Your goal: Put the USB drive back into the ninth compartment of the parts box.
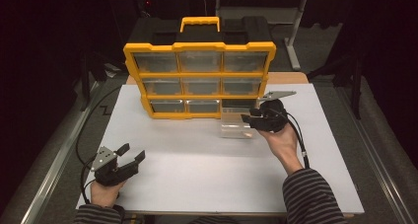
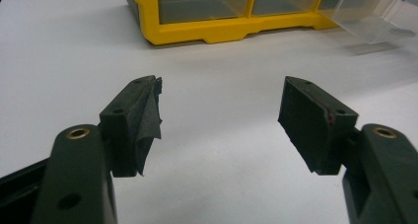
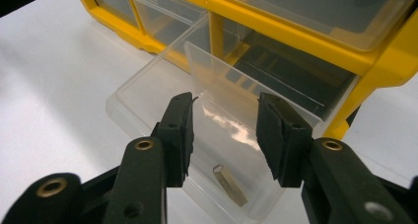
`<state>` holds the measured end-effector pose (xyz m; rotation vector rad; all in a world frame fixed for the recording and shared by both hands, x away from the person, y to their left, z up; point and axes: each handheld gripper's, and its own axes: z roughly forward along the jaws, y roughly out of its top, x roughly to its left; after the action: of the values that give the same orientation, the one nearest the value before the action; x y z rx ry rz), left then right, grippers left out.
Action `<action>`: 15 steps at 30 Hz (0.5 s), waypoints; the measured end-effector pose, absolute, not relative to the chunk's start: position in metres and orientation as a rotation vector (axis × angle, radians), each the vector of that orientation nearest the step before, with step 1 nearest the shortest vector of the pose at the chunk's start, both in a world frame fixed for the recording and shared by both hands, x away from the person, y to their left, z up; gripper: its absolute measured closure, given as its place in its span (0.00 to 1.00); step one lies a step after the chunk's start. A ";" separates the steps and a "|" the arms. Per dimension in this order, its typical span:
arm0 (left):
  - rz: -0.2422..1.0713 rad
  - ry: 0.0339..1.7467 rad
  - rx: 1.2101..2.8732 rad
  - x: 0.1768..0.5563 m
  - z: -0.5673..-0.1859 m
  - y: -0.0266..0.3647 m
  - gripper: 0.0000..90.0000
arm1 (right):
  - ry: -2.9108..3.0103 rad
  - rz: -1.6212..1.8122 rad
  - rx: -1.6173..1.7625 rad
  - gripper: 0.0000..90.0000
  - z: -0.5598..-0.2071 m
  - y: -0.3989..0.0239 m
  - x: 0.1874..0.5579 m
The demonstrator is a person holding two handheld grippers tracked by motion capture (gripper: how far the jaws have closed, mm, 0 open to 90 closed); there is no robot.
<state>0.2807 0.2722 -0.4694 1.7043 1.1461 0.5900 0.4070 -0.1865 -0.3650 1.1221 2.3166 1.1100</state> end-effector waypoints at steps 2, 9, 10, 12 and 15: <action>0.591 1.145 1.702 0.281 -0.469 0.272 0.36 | 2.314 1.115 1.119 0.62 -0.364 -0.186 0.406; 0.591 1.145 1.703 0.280 -0.469 0.272 0.36 | 2.298 1.131 1.111 0.54 -0.363 -0.187 0.402; 0.591 1.145 1.703 0.280 -0.469 0.272 0.36 | 2.295 1.136 1.106 0.53 -0.363 -0.187 0.402; 0.593 1.143 1.702 0.280 -0.469 0.272 0.36 | 2.288 1.141 1.103 0.52 -0.363 -0.189 0.400; 0.594 1.144 1.702 0.280 -0.469 0.272 0.36 | 2.284 1.147 1.108 0.50 -0.363 -0.191 0.397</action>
<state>0.2800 0.2725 -0.4690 1.7022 1.1438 0.5940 0.3972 -0.1915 -0.3628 1.1079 2.2839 1.1467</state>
